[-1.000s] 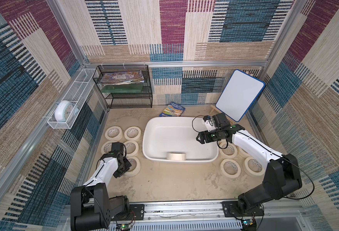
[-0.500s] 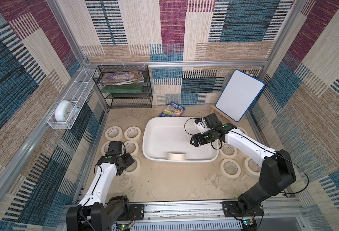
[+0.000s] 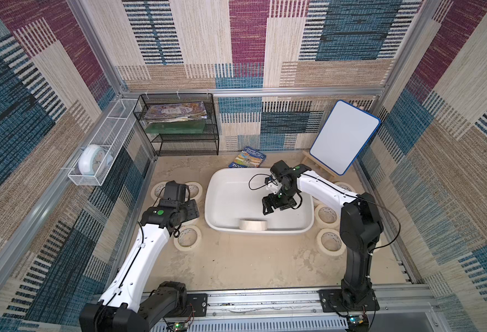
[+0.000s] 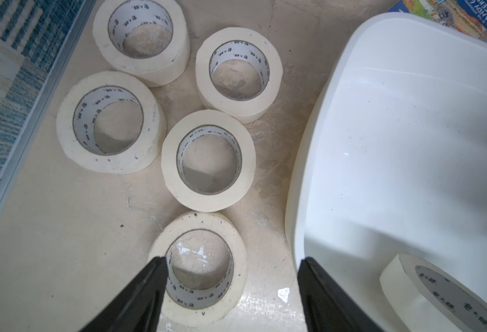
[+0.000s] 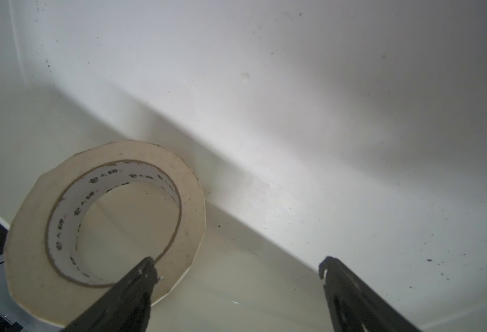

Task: Take out the art tape in the storage box
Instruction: Place the art tape at the center of the board, then adjust the art tape in the storage box.

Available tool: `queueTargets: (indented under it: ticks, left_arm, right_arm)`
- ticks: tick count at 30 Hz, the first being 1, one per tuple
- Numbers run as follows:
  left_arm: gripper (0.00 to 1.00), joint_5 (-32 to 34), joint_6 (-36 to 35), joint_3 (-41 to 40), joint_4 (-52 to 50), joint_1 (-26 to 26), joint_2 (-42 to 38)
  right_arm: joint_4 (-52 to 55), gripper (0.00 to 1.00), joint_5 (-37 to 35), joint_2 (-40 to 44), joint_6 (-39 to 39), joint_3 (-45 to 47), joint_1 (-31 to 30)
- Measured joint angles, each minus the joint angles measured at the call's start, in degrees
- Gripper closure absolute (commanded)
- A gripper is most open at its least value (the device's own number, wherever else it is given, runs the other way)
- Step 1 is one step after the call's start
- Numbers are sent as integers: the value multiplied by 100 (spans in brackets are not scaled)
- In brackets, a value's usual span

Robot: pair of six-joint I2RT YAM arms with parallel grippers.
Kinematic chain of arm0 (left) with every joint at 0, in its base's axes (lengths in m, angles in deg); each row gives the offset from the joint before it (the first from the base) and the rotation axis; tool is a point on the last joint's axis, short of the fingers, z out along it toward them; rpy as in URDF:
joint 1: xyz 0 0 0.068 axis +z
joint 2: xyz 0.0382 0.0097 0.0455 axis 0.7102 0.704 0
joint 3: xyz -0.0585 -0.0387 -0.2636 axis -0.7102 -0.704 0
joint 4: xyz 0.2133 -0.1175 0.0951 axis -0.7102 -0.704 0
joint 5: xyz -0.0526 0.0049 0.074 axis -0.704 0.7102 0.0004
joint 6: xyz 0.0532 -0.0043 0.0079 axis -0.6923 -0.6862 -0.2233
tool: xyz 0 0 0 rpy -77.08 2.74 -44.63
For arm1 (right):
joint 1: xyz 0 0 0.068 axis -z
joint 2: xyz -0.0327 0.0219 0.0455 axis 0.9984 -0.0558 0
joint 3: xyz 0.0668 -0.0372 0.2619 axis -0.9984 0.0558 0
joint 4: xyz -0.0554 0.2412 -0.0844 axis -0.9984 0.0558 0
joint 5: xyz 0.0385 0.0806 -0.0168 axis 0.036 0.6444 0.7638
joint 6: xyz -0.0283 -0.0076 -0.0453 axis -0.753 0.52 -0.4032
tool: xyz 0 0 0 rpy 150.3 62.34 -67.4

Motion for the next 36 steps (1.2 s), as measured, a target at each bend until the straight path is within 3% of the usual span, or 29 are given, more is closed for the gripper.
queueTargets:
  ticks: [7,14,18,21,26,28,31,36]
  left_arm:
    - [23,103,-533,326,9,-101,258]
    - [23,184,-916,243,70,-101,267]
    - [23,181,-994,160,170,-101,341]
    - [23,181,-1040,111,260,-101,382]
    - [23,186,-1067,39,306,-101,391]
    - [23,201,-1071,26,310,-103,380]
    - [23,203,-1084,31,317,-103,378]
    - [23,201,-1084,107,313,-103,350]
  right_arm:
    - [573,6,267,-684,142,-841,-197]
    - [807,7,330,-1043,286,-817,-505]
    - [844,13,323,-1244,352,-826,-623]
    - [914,31,326,-1410,378,-846,-699]
    - [1073,84,341,-1543,437,-1032,-734]
    - [1091,96,188,-1521,468,-1178,-730]
    - [1121,100,-256,-1521,498,-1432,-704]
    - [1215,98,-986,-1515,540,-2024,-625]
